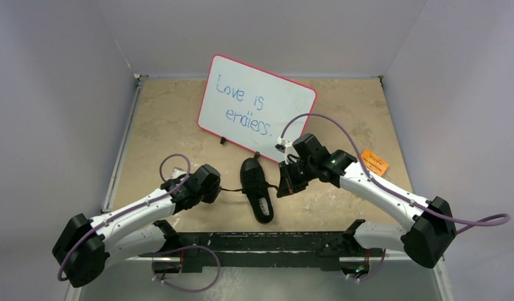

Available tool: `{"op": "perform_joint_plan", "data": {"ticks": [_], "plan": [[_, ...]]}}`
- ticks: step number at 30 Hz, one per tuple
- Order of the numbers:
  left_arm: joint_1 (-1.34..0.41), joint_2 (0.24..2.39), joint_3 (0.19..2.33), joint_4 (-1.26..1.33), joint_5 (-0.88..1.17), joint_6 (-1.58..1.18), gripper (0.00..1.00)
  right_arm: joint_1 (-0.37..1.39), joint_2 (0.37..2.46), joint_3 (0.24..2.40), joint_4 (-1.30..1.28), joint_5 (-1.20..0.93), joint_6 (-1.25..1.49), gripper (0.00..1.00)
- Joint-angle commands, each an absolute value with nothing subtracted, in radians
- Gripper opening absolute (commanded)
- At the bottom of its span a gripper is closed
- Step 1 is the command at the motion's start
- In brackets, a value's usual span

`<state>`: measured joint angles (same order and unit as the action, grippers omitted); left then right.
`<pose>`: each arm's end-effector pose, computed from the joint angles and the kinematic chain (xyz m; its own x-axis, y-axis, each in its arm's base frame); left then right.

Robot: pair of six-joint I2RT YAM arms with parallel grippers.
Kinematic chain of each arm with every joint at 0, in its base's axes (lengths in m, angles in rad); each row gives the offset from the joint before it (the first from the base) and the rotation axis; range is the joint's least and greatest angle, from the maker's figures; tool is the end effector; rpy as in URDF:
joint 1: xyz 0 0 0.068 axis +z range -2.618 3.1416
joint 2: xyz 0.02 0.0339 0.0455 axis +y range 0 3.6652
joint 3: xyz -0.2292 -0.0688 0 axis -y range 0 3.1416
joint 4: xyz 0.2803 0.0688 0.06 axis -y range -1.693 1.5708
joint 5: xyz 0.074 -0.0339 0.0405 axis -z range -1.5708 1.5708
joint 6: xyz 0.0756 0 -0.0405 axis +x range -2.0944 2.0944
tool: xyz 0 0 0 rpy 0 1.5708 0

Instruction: Tie the shoes

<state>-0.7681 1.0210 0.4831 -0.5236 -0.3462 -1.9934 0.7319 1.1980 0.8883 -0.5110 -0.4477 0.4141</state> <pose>0.1922 -0.1500 0.0901 -0.2300 -0.9707 -0.0702 -0.7919 0.2286 -0.5662 0.2152 0.2373 0.1947 -0.8290 -0.2571 -0.4967 -0.5335 0.6301 0.5642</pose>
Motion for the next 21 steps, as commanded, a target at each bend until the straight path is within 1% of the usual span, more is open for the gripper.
{"op": "perform_joint_plan", "data": {"ticks": [1,3,6,8,9,11,14,19,21], "plan": [[-0.767,0.929,0.609,-0.77,-0.472,-1.839,0.0,0.726,1.229,0.975,-0.815,-0.305,0.424,0.0],[-0.767,0.911,0.661,-0.862,-0.527,-1.76,0.0,0.714,1.25,1.0,-0.89,-0.221,0.436,0.0],[-0.762,0.914,0.7,-0.884,-0.564,-1.644,0.0,0.639,1.289,1.026,-1.008,-0.076,0.467,0.0],[-0.761,0.922,0.705,-0.911,-0.568,-1.629,0.0,0.581,1.272,1.017,-1.051,0.038,0.526,0.0],[-0.76,0.919,0.702,-0.928,-0.57,-1.64,0.0,0.551,1.256,1.003,-1.044,0.08,0.589,0.0],[-0.761,0.904,0.692,-0.969,-0.581,-1.678,0.0,0.516,1.225,0.968,-0.996,0.094,0.653,0.0],[-0.76,0.861,0.66,-1.009,-0.634,-1.715,0.0,0.467,1.214,0.911,-0.873,0.134,0.746,0.0],[-0.756,0.876,0.636,-1.074,-0.741,-1.671,0.0,0.391,1.263,0.875,-0.768,0.244,0.774,0.0],[-0.756,0.89,0.613,-1.097,-0.749,-1.673,0.0,0.357,1.278,0.853,-0.728,0.27,0.777,0.0]]}}
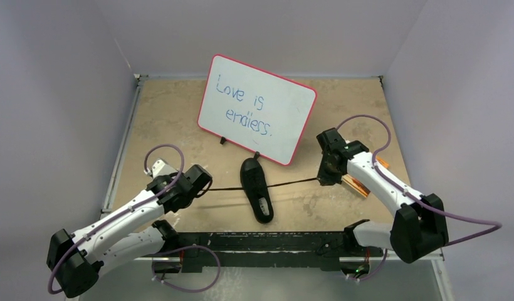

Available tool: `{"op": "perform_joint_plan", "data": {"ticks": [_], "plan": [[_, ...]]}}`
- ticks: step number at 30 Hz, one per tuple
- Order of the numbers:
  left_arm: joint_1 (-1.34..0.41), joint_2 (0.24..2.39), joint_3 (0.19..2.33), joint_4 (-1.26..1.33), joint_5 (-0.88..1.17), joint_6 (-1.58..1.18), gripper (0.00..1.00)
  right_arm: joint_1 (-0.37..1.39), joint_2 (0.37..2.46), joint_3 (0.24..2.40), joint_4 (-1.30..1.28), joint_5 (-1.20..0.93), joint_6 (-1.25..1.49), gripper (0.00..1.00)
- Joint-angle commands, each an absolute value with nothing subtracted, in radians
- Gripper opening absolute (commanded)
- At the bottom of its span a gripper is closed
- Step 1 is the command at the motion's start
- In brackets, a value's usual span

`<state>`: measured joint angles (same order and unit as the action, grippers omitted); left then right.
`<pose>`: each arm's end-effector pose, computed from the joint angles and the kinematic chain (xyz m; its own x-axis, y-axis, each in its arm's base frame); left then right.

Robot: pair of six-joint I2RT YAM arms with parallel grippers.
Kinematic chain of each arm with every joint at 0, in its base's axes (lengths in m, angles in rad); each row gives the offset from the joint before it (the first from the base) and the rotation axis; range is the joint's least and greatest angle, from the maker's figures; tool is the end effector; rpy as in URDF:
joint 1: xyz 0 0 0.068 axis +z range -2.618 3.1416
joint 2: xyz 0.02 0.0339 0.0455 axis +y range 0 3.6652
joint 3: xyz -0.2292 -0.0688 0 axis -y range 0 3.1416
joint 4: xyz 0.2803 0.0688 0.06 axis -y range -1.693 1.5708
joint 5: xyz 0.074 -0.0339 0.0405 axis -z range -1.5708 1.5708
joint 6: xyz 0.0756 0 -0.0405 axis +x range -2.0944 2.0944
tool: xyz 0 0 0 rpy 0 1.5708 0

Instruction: Tie the shoes

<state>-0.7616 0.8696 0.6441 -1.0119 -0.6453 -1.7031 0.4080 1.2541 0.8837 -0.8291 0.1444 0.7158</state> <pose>0.1781 -0.1070 0.1574 -0.3151 -0.7938 -0.5202 -0.7318 0.5522 -0.3994 0.2665 0.1033 0.1471 -0.8716 0.3307 -0.3618 0.3012 0.9437 0.1369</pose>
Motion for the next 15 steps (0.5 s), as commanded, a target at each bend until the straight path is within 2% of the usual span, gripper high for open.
{"op": "perform_joint_plan", "data": {"ticks": [1,5,15], "plan": [[-0.756,0.887,0.593,-1.081,-0.728,-1.677,0.0,0.331,1.286,0.843,-0.713,0.27,0.779,0.0],[-0.755,0.875,0.508,-0.995,-0.645,-1.704,0.0,0.258,1.295,0.814,-0.669,0.285,0.776,0.0],[-0.754,0.93,0.524,-0.998,-0.667,-1.693,0.0,0.229,1.259,0.7,-0.6,0.4,0.83,0.0]]}}
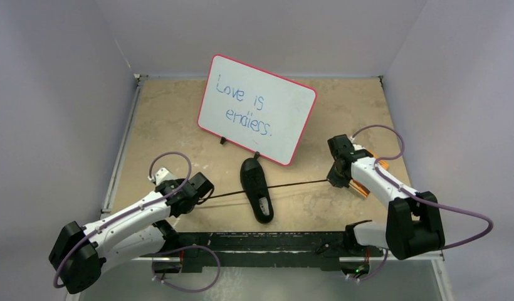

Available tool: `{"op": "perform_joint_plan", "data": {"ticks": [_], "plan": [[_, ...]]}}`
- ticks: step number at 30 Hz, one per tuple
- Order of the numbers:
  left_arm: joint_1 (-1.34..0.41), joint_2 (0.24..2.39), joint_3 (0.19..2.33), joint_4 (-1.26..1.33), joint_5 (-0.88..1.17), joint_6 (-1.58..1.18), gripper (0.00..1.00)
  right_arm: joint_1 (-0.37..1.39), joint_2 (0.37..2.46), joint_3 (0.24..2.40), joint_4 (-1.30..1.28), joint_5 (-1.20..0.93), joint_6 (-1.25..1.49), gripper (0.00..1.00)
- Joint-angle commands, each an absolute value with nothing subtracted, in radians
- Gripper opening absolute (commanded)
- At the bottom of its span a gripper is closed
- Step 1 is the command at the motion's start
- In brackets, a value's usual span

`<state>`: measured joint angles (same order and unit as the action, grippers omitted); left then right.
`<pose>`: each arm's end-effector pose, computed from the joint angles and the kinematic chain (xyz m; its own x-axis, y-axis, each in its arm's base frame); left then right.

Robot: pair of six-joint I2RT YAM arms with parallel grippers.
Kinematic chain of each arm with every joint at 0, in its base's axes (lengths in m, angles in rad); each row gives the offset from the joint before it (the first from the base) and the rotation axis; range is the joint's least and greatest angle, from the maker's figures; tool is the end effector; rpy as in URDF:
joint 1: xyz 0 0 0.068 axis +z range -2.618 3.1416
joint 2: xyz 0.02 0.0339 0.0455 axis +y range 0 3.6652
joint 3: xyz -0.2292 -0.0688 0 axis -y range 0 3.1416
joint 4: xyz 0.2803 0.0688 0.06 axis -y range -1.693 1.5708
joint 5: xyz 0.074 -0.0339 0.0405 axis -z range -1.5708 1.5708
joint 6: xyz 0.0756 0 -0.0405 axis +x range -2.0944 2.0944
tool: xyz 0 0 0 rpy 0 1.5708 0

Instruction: Tie the shoes

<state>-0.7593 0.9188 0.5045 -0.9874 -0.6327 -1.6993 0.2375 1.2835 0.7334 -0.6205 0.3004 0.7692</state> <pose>0.1645 -0.0945 0.1047 -0.3874 -0.7350 -0.5565 -0.7710 0.5893 -0.2416 0.2797 0.0447 0.1033 -0.7215 0.5089 -0.4695 0.5417 0.8372 0.0752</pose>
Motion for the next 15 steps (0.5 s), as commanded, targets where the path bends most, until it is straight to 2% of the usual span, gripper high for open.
{"op": "perform_joint_plan", "data": {"ticks": [1,9,11,12,14,15], "plan": [[-0.752,0.933,0.524,-0.999,-0.67,-1.697,0.0,0.224,1.254,0.693,-0.597,0.4,0.839,0.0],[-0.752,0.914,0.521,-1.005,-0.689,-1.724,0.0,0.218,1.291,0.698,-0.523,0.324,0.752,0.0],[-0.753,0.916,0.53,-0.965,-0.687,-1.654,0.0,0.218,1.253,0.692,-0.494,0.285,0.712,0.0],[-0.752,0.917,0.544,-0.945,-0.679,-1.605,0.1,0.219,1.214,0.686,-0.469,0.258,0.678,0.0],[-0.752,0.918,0.583,-0.933,-0.655,-1.544,0.39,0.219,1.134,0.664,-0.416,0.159,0.622,0.0],[-0.753,0.916,0.6,-0.934,-0.647,-1.527,0.47,0.22,1.096,0.648,-0.384,0.102,0.589,0.0]]}}
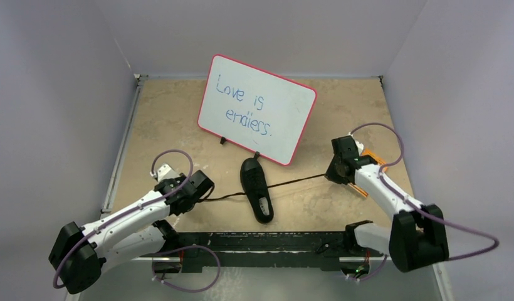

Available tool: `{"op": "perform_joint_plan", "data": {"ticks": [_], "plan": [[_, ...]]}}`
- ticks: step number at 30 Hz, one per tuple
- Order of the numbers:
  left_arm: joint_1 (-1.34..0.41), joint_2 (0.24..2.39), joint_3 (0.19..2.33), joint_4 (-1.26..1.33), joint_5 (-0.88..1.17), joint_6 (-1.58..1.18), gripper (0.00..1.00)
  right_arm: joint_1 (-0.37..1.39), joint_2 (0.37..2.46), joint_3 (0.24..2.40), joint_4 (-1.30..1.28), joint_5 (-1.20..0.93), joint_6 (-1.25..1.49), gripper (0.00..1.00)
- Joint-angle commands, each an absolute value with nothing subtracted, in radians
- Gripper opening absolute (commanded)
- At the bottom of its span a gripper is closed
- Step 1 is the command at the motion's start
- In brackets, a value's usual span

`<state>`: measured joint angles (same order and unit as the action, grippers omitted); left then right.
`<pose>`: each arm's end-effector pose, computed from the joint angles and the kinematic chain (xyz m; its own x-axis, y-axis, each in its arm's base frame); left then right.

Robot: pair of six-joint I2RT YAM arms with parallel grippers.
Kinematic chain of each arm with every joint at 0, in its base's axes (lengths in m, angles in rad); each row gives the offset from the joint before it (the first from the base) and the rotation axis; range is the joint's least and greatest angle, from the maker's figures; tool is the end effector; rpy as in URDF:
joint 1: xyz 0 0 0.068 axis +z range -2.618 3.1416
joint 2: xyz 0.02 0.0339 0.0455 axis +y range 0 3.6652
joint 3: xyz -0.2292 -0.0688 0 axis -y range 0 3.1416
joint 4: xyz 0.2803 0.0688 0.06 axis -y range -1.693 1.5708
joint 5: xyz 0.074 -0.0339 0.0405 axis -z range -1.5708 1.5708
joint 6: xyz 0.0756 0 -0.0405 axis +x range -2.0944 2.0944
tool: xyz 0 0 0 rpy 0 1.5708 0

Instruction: Tie the shoes

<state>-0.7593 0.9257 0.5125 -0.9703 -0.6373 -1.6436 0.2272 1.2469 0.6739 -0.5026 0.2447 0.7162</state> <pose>0.1674 -0.0969 0.1066 -0.4198 -0.7067 -0.5695 -0.7451 0.6266 -0.2282 0.2819 0.0464 0.0996 -0.7165 0.4881 -0.4984 0.4826 0.8627 0.1512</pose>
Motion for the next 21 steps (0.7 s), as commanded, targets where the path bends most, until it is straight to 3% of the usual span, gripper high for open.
{"op": "perform_joint_plan", "data": {"ticks": [1,4,8,13,21], "plan": [[-0.753,0.91,0.616,-0.938,-0.643,-1.513,0.52,0.221,1.067,0.63,-0.351,0.056,0.562,0.0],[-0.752,0.87,0.66,-0.949,-0.648,-1.471,0.62,0.22,1.017,0.58,-0.302,0.003,0.528,0.0],[-0.753,0.813,0.701,-0.793,-0.591,-1.272,0.62,0.22,1.036,0.6,-0.304,-0.082,0.491,0.0],[-0.756,0.927,0.68,-0.43,-0.208,-0.878,0.63,0.22,1.047,0.62,-0.327,-0.155,0.477,0.0],[-0.807,1.166,0.764,-0.416,0.08,-0.47,0.59,0.221,1.011,0.638,-0.337,-0.198,0.452,0.0]]}}
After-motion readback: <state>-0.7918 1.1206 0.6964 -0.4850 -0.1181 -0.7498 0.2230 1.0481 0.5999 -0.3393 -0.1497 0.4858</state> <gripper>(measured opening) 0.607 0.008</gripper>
